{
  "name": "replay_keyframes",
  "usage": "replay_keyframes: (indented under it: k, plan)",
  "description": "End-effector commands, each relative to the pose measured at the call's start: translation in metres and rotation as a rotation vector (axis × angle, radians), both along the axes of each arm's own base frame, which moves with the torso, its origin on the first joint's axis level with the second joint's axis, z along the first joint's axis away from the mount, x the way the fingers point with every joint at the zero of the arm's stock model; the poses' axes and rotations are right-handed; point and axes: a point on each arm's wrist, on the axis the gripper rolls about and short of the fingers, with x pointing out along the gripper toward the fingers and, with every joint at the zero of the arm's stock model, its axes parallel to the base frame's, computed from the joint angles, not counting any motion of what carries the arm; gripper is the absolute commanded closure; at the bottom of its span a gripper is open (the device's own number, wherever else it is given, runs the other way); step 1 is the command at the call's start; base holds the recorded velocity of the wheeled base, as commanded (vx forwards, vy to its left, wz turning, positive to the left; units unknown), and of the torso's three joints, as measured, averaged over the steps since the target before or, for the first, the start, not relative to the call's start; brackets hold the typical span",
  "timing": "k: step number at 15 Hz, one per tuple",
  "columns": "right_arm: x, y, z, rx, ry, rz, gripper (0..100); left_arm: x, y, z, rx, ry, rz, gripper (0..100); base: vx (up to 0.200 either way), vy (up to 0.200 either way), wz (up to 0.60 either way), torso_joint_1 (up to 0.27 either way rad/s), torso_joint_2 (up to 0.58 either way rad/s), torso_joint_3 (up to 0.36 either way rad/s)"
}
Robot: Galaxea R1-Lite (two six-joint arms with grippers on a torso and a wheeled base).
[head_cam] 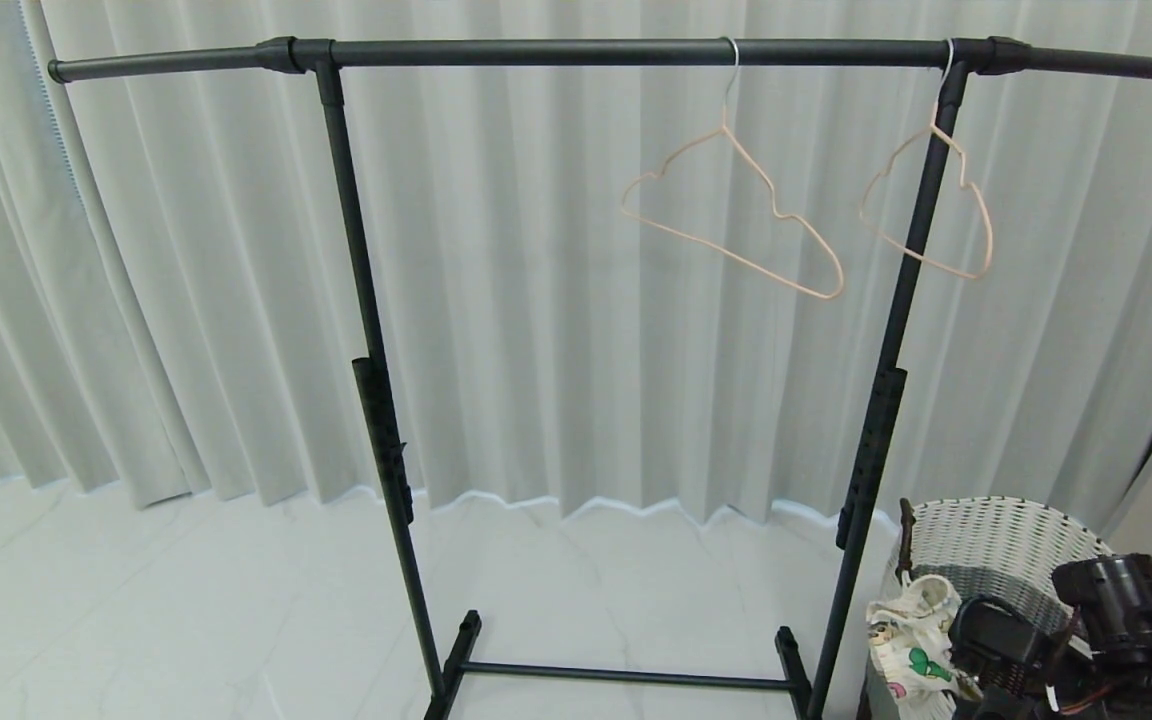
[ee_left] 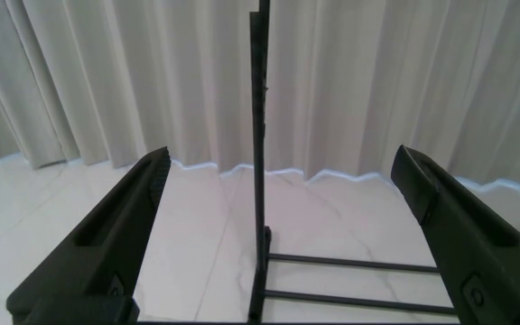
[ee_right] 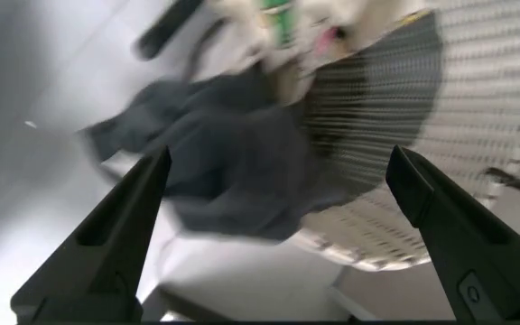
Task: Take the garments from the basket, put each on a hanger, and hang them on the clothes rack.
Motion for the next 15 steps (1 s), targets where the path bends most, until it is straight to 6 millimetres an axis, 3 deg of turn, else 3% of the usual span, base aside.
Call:
replay_keyframes:
  k: [1, 9, 10, 12, 15]
  plan:
    - [0.007, -0.003, -0.012, -0.020, 0.020, -0.024, 0, 0.000, 0.000, 0.000, 0.000, 0.000, 0.000, 0, 0.000, 0.000, 0.00, 0.000, 0.00, 0.000]
    - [0.013, -0.008, -0.013, -0.079, -0.043, -0.088, 0, 0.000, 0.000, 0.000, 0.000, 0.000, 0.000, 0, 0.000, 0.000, 0.00, 0.000, 0.00, 0.000]
    - [0.013, -0.008, -0.013, -0.079, -0.044, -0.088, 100, 0.000, 0.000, 0.000, 0.000, 0.000, 0.001, 0, 0.000, 0.000, 0.00, 0.000, 0.00, 0.000]
    - [0.011, -0.008, -0.013, -0.078, -0.043, -0.087, 100, 0.000, 0.000, 0.000, 0.000, 0.000, 0.001, 0, 0.000, 0.000, 0.00, 0.000, 0.00, 0.000]
    - [-0.008, -0.010, 0.000, -0.067, -0.088, -0.102, 100, 0.000, 0.000, 0.000, 0.000, 0.000, 0.001, 0, 0.000, 0.000, 0.00, 0.000, 0.00, 0.000]
